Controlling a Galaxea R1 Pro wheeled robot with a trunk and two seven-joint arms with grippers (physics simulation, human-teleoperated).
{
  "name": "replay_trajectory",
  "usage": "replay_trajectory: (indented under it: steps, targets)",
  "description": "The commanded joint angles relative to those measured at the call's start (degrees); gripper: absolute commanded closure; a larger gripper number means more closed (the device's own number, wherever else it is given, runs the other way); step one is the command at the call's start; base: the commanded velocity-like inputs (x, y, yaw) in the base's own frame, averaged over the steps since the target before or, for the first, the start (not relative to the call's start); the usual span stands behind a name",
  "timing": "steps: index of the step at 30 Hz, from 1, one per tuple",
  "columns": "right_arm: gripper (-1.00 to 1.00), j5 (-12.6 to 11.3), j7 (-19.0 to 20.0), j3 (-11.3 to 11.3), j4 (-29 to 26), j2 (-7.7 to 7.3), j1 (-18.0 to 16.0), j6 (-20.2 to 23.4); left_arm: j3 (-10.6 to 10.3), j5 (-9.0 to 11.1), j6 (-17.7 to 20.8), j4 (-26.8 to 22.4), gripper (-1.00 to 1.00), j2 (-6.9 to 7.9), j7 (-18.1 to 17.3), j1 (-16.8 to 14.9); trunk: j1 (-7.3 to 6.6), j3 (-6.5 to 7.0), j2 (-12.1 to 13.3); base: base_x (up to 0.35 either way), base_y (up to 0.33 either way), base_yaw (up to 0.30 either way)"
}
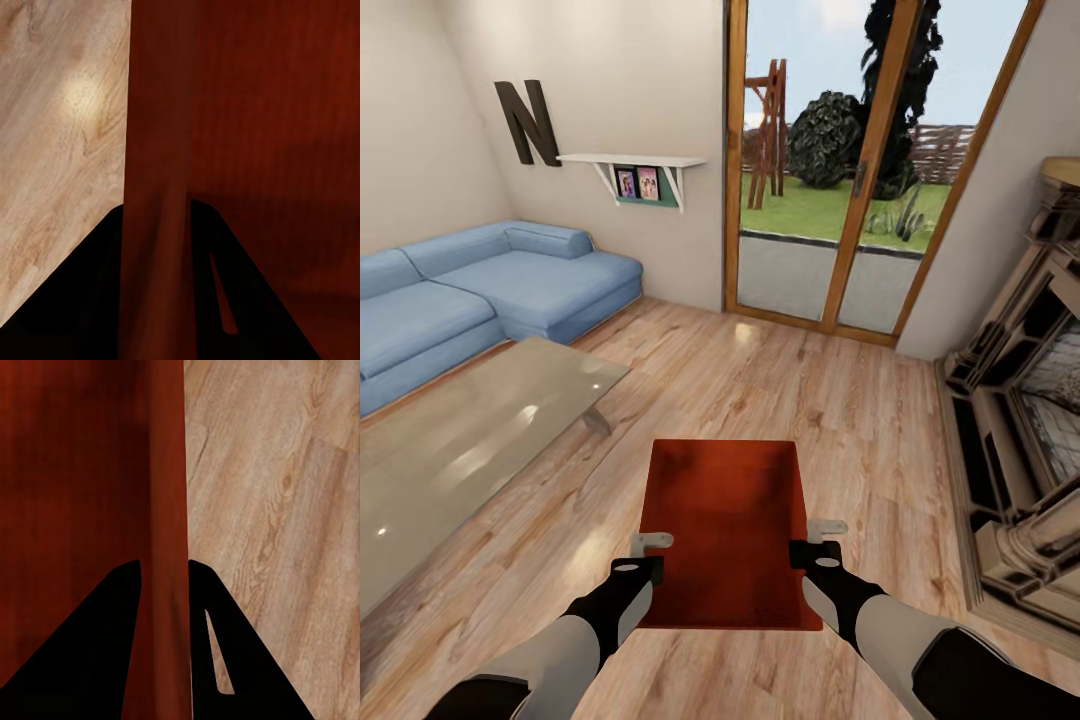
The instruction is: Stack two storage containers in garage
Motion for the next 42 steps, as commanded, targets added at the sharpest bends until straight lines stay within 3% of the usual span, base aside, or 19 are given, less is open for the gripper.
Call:
replay_trajectory:
  steps: [1, 21, 42]
  targets:
    - [1.0, -0.7, -0.5, 0.1, 0.1, -0.66, -0.1, -0.4, -0.1, -0.7, 0.5, -0.2, 1.0, 0.05, 1.4, 0.0, 0.02, -0.09, -0.1, 0.0, 0.0, 0.0]
    - [1.0, -0.8, -0.4, 0.1, 0.2, -0.51, -0.1, -0.5, 0.0, -0.7, 0.5, -0.2, 1.0, 0.05, 1.4, 0.0, 0.02, -0.08, -0.1, 0.0, 0.0, 0.01]
    - [1.0, -0.8, -0.5, 0.1, 0.2, -0.49, -0.1, -0.5, 0.0, -0.7, 0.5, -0.3, 1.0, 0.07, 1.4, 0.0, 0.02, -0.08, -0.1, 0.0, 0.0, 0.289]
